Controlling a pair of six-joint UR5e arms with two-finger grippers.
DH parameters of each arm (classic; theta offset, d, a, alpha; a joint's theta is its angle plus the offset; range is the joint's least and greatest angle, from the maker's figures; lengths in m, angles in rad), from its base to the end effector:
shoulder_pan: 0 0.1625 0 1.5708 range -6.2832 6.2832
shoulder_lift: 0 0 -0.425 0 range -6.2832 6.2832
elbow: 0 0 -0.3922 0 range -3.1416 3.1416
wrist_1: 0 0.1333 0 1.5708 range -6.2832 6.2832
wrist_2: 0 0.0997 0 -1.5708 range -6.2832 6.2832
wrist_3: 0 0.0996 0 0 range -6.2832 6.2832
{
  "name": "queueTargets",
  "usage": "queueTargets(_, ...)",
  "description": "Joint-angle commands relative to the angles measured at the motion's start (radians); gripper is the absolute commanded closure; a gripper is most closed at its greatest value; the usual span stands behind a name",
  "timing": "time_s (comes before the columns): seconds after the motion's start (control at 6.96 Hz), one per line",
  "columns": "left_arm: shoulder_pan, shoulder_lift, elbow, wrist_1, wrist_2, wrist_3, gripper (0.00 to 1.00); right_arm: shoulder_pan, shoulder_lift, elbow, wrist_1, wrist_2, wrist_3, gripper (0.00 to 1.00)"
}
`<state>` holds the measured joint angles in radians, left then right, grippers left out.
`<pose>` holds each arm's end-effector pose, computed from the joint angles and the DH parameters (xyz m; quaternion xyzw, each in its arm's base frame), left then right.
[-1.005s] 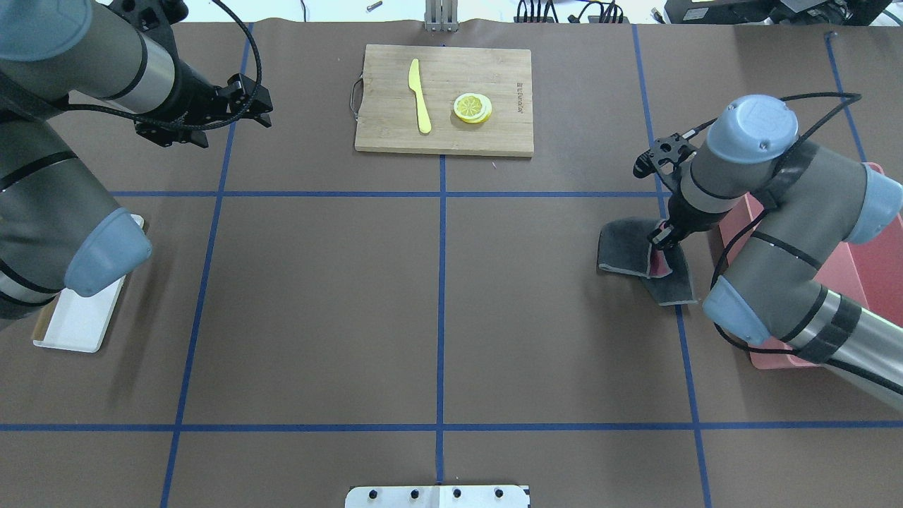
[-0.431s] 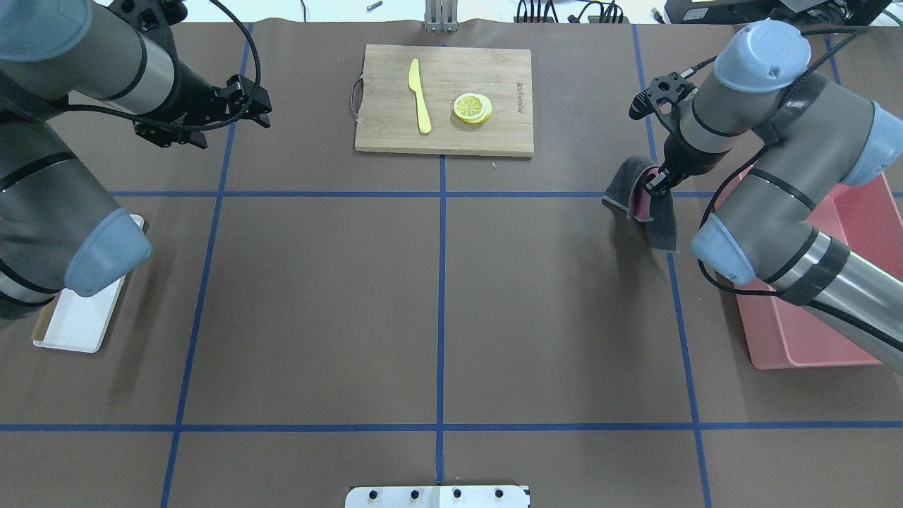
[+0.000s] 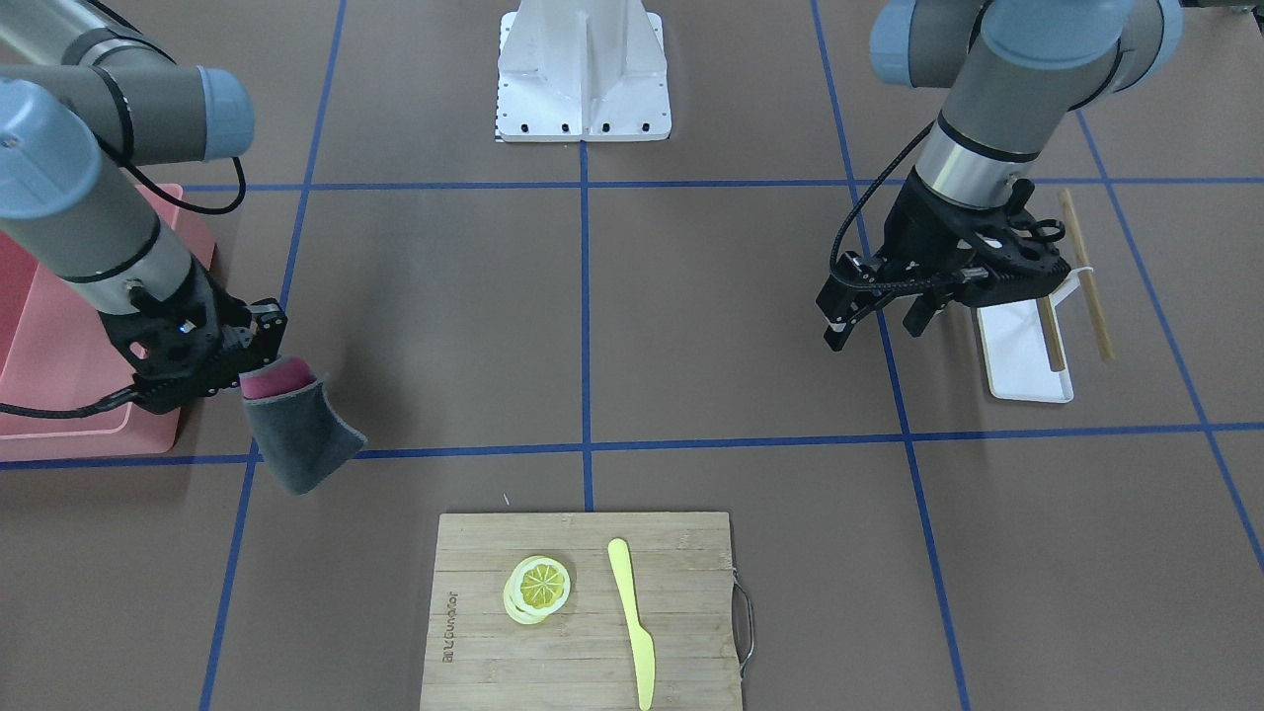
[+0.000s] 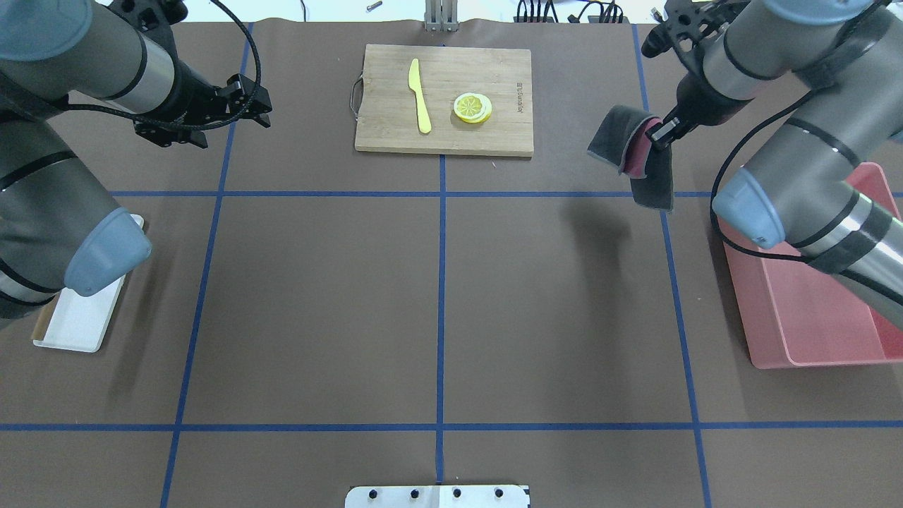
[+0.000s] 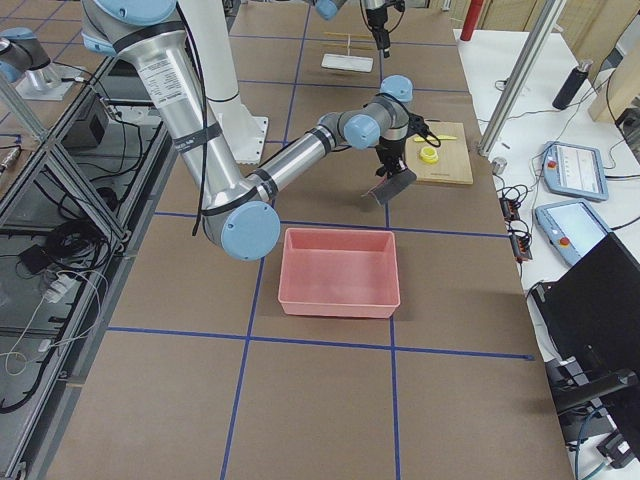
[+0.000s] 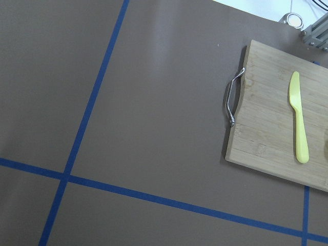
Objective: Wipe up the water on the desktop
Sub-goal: 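Carry the cloth over the pink bin and open the right gripper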
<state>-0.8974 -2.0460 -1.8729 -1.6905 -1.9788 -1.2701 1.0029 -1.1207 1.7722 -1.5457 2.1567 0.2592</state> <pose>0.3057 -0.5335 0.2445 0.0887 0.4536 -0.1754 0.8693 -0.2710 -0.5702 0.3096 0.1815 -0.3771 -0.2335 0.8777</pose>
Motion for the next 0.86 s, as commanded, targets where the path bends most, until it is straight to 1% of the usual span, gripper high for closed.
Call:
queueTargets(0.0, -0.002, 0.001, -0.003, 0.0, -0.002, 0.0, 0.02, 0.185, -0.042, 0.079, -0.098, 0.098, 0.0, 1.0)
queueTargets(0.14, -0.002, 0.003, -0.003, -0.002, 0.0, 0.0, 0.02, 0.288, -0.056, 0.079, -0.196, 0.174, -0.001, 1.0)
queueTargets(0.29, -0.002, 0.003, -0.005, -0.002, 0.0, 0.0, 0.02, 0.334, -0.132, 0.111, -0.258, 0.208, -0.003, 1.0)
queueTargets(0.57, -0.002, 0.003, -0.006, -0.002, 0.0, 0.0, 0.02, 0.335, -0.352, 0.206, -0.27, 0.196, -0.014, 1.0)
queueTargets(0.72, -0.002, 0.004, -0.006, -0.002, 0.0, 0.0, 0.02, 0.329, -0.408, 0.213, -0.27, 0.196, -0.015, 1.0)
